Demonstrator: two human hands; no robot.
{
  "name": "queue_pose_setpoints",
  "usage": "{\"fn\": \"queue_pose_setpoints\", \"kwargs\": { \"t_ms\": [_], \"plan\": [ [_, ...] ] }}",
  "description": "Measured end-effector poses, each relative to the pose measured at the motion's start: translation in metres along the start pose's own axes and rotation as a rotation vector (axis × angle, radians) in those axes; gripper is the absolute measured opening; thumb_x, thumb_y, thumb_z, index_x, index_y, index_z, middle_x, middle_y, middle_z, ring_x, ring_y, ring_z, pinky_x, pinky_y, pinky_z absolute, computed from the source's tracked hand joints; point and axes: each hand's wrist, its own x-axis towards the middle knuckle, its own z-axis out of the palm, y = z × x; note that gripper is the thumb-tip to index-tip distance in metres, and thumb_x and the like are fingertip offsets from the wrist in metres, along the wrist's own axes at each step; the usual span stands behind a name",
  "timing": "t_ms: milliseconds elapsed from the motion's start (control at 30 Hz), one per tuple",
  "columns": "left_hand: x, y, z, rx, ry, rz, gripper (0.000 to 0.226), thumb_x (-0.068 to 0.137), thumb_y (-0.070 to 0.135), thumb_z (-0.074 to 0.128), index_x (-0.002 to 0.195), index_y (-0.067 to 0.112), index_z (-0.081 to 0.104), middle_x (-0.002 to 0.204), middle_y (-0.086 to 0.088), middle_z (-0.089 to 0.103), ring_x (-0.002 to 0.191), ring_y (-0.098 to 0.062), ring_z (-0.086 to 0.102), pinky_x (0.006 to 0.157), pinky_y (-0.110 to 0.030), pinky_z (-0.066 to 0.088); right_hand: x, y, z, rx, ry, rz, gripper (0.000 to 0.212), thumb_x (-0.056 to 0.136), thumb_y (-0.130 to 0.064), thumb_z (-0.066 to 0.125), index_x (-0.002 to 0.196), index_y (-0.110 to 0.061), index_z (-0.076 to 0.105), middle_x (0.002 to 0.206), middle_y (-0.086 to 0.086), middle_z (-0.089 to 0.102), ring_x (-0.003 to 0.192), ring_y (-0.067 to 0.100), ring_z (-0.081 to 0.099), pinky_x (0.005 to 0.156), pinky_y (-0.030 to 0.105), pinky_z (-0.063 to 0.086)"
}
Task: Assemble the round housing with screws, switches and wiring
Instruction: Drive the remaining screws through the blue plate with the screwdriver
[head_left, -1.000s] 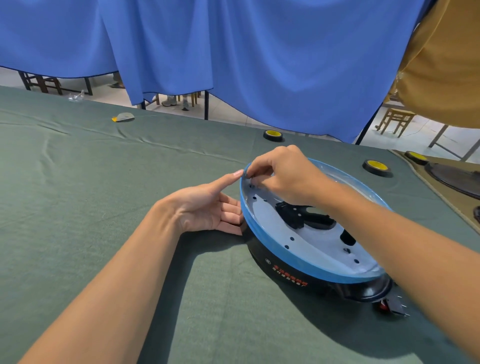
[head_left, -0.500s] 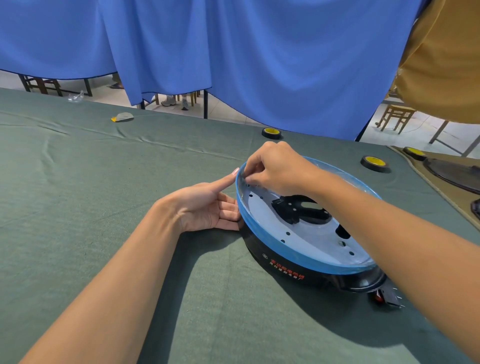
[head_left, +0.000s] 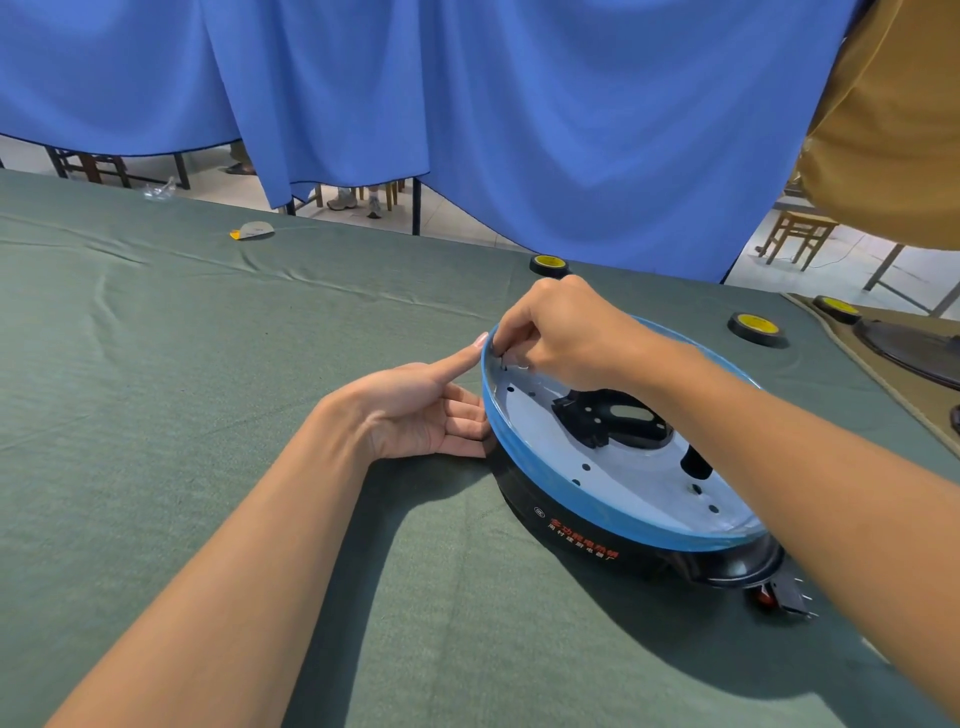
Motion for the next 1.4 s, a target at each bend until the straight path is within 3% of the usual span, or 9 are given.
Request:
{"fn": "queue_pose_setpoints", "kwargs": {
  "t_ms": [333, 433, 567, 733, 833, 967, 1167, 1300, 1400],
  "plan": [
    [-0.002, 0.000, 0.002, -0.048, -0.014, -0.004, 0.073, 0.071, 0.053, 0.071, 0.106, -0.010, 0.060, 0.089, -0.020, 0.070, 0.076, -0.026, 0.071, 0.070, -0.037, 0.060, 0.004, 0.003, 0.001, 0.015, -0.032, 0.065, 0.008, 0.083, -0.012, 0.070, 0.082, -0.015, 0.077, 0.064, -0.008, 0.061, 0.063, 0.009, 0.056, 0.055, 0.022, 0.046],
    [-0.002, 0.000, 0.002, -0.040, -0.013, -0.009, 0.073, 0.072, 0.054, 0.070, 0.105, -0.010, 0.060, 0.087, -0.019, 0.070, 0.074, -0.025, 0.070, 0.072, -0.038, 0.060, 0.005, 0.005, 0.007, -0.078, -0.026, 0.089, 0.026, 0.089, -0.028, 0.067, 0.066, -0.017, 0.067, 0.059, 0.000, 0.054, 0.057, 0.015, 0.049, 0.048, 0.027, 0.037],
    [0.000, 0.000, 0.001, -0.025, -0.002, -0.003, 0.071, 0.073, 0.056, 0.070, 0.102, -0.008, 0.062, 0.081, -0.016, 0.068, 0.068, -0.022, 0.067, 0.078, -0.039, 0.060, 0.001, 0.010, 0.006, -0.106, -0.019, 0.062, 0.035, 0.092, -0.038, 0.062, 0.060, -0.024, 0.059, 0.062, -0.003, 0.058, 0.061, 0.011, 0.050, 0.052, 0.028, 0.037],
    [0.000, -0.001, 0.001, -0.004, 0.012, 0.005, 0.075, 0.068, 0.057, 0.072, 0.105, -0.008, 0.062, 0.088, -0.017, 0.068, 0.078, -0.023, 0.065, 0.088, -0.043, 0.057, 0.000, 0.012, 0.000, 0.002, -0.047, 0.020, 0.011, 0.085, -0.021, 0.072, 0.094, -0.022, 0.077, 0.081, -0.007, 0.070, 0.077, 0.002, 0.061, 0.060, 0.011, 0.042],
    [-0.002, 0.000, 0.003, -0.031, -0.003, -0.002, 0.071, 0.071, 0.055, 0.071, 0.101, -0.009, 0.062, 0.082, -0.017, 0.070, 0.071, -0.023, 0.069, 0.073, -0.038, 0.060, 0.002, 0.009, 0.005, -0.023, -0.036, 0.014, 0.008, 0.085, -0.015, 0.070, 0.088, -0.018, 0.077, 0.075, -0.007, 0.067, 0.078, 0.011, 0.060, 0.065, 0.021, 0.047],
    [-0.002, 0.000, 0.004, -0.038, 0.008, 0.001, 0.068, 0.074, 0.055, 0.068, 0.100, -0.007, 0.061, 0.077, -0.014, 0.068, 0.067, -0.021, 0.067, 0.083, -0.039, 0.058, 0.005, 0.008, 0.007, -0.129, -0.053, 0.025, 0.021, 0.088, -0.028, 0.064, 0.070, -0.018, 0.066, 0.070, 0.001, 0.062, 0.071, 0.014, 0.051, 0.060, 0.033, 0.045],
    [-0.004, 0.000, 0.005, -0.049, 0.033, -0.005, 0.077, 0.071, 0.055, 0.072, 0.110, -0.011, 0.059, 0.087, -0.019, 0.069, 0.074, -0.024, 0.070, 0.073, -0.038, 0.060, 0.003, 0.008, 0.005, -0.078, -0.042, -0.018, 0.006, 0.085, -0.021, 0.070, 0.087, -0.019, 0.076, 0.081, -0.004, 0.069, 0.082, 0.013, 0.057, 0.073, 0.032, 0.052],
    [-0.005, -0.001, 0.005, -0.042, 0.039, 0.009, 0.081, 0.071, 0.059, 0.071, 0.111, -0.010, 0.059, 0.095, -0.019, 0.067, 0.085, -0.025, 0.065, 0.088, -0.042, 0.057, 0.002, 0.007, 0.012, -0.187, -0.014, 0.026, 0.027, 0.091, -0.036, 0.060, 0.068, -0.022, 0.060, 0.075, 0.003, 0.061, 0.075, 0.022, 0.055, 0.065, 0.038, 0.050],
    [-0.008, -0.002, 0.007, -0.043, 0.034, 0.013, 0.089, 0.065, 0.063, 0.074, 0.113, -0.010, 0.058, 0.103, -0.021, 0.061, 0.099, -0.028, 0.052, 0.094, -0.041, 0.053, -0.002, 0.009, 0.010, -0.139, 0.015, 0.026, 0.019, 0.091, -0.037, 0.061, 0.081, -0.022, 0.068, 0.085, 0.000, 0.066, 0.078, 0.017, 0.057, 0.066, 0.035, 0.049]
  ]
}}
